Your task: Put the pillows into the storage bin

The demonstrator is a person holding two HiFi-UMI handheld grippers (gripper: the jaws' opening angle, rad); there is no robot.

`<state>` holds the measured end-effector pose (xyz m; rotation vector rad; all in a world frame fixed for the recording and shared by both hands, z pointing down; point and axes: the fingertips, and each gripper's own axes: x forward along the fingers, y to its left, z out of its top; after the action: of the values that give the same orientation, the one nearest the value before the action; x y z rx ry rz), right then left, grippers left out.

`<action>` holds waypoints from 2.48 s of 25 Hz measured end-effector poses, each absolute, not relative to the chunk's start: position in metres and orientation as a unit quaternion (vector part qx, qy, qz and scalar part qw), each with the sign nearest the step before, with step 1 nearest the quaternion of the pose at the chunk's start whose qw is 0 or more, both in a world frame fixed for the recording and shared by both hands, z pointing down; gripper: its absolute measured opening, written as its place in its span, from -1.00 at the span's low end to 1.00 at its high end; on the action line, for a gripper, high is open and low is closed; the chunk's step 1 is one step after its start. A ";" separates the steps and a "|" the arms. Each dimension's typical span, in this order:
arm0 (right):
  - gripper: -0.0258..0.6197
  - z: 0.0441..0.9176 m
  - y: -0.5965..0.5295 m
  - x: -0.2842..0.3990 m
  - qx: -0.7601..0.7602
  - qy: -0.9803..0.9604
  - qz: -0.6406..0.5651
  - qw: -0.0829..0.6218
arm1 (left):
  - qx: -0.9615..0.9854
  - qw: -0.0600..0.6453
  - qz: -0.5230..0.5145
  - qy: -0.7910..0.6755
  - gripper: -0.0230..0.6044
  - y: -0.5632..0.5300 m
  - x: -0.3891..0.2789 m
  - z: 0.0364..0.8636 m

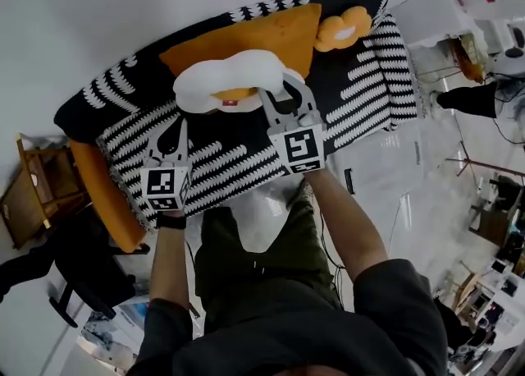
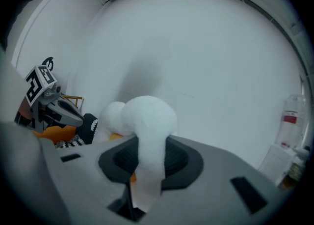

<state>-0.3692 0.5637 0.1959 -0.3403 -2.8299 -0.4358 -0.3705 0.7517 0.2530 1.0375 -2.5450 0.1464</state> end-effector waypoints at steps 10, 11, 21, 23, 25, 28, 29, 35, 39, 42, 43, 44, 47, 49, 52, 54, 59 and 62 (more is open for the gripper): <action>-0.58 0.199 0.314 -0.242 0.055 -0.979 -0.121 0.155 | 0.524 0.184 0.088 -0.827 -0.92 0.483 -0.309 0.253; -0.58 0.206 0.289 -0.227 0.074 -0.978 -0.116 0.160 | 0.538 0.186 0.091 -0.817 -0.92 0.456 -0.301 0.259; -0.58 0.291 0.071 -0.020 0.249 -0.939 -0.071 0.227 | 0.676 0.205 0.127 -0.697 -0.91 0.199 -0.157 0.338; -0.58 0.303 0.037 0.029 0.287 -0.926 -0.062 0.239 | 0.704 0.207 0.135 -0.665 -0.92 0.153 -0.118 0.351; -0.58 0.318 0.007 0.079 0.322 -0.911 -0.053 0.251 | 0.731 0.208 0.142 -0.634 -0.92 0.113 -0.078 0.364; -0.58 0.345 -0.027 0.141 0.360 -0.892 -0.045 0.270 | 0.760 0.206 0.152 -0.598 -0.92 0.065 -0.023 0.381; -0.58 0.356 -0.034 0.159 0.372 -0.885 -0.041 0.277 | 0.768 0.206 0.156 -0.586 -0.91 0.052 -0.007 0.388; -0.57 0.449 -0.043 0.234 0.422 -0.849 0.005 0.318 | 0.801 0.229 0.194 -0.519 -0.92 0.015 0.063 0.461; -0.57 0.530 -0.051 0.263 0.433 -0.832 0.027 0.346 | 0.806 0.246 0.216 -0.493 -0.91 0.002 0.090 0.529; -0.56 0.582 -0.041 0.275 0.435 -0.820 0.043 0.369 | 0.805 0.269 0.232 -0.475 -0.91 0.009 0.101 0.578; -0.56 0.597 -0.035 0.277 0.434 -0.817 0.048 0.377 | 0.804 0.276 0.237 -0.470 -0.92 0.013 0.102 0.591; -0.56 0.612 -0.029 0.278 0.432 -0.814 0.053 0.383 | 0.803 0.283 0.241 -0.466 -0.92 0.017 0.103 0.604; -0.54 0.658 -0.011 0.280 0.424 -0.809 0.062 0.402 | 0.799 0.301 0.252 -0.455 -0.91 0.027 0.106 0.642; -0.51 0.685 -0.005 0.281 0.416 -0.807 0.061 0.415 | 0.797 0.310 0.259 -0.449 -0.92 0.030 0.108 0.665; -0.49 0.719 0.006 0.282 0.402 -0.803 0.072 0.435 | 0.795 0.316 0.265 -0.446 -0.92 0.035 0.110 0.685; -0.41 0.739 0.019 0.286 0.386 -0.797 0.086 0.457 | 0.793 0.319 0.267 -0.445 -0.91 0.040 0.111 0.689; -0.30 0.779 0.048 0.304 0.340 -0.775 0.124 0.518 | 0.791 0.320 0.266 -0.449 -0.91 0.046 0.112 0.686; -0.30 0.779 0.054 0.311 0.335 -0.768 0.134 0.529 | 0.788 0.321 0.265 -0.454 -0.91 0.050 0.110 0.681</action>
<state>0.3111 0.0540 0.7787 0.8006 -1.8334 0.3200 0.1102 0.0495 0.6806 2.0706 -1.1916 0.6970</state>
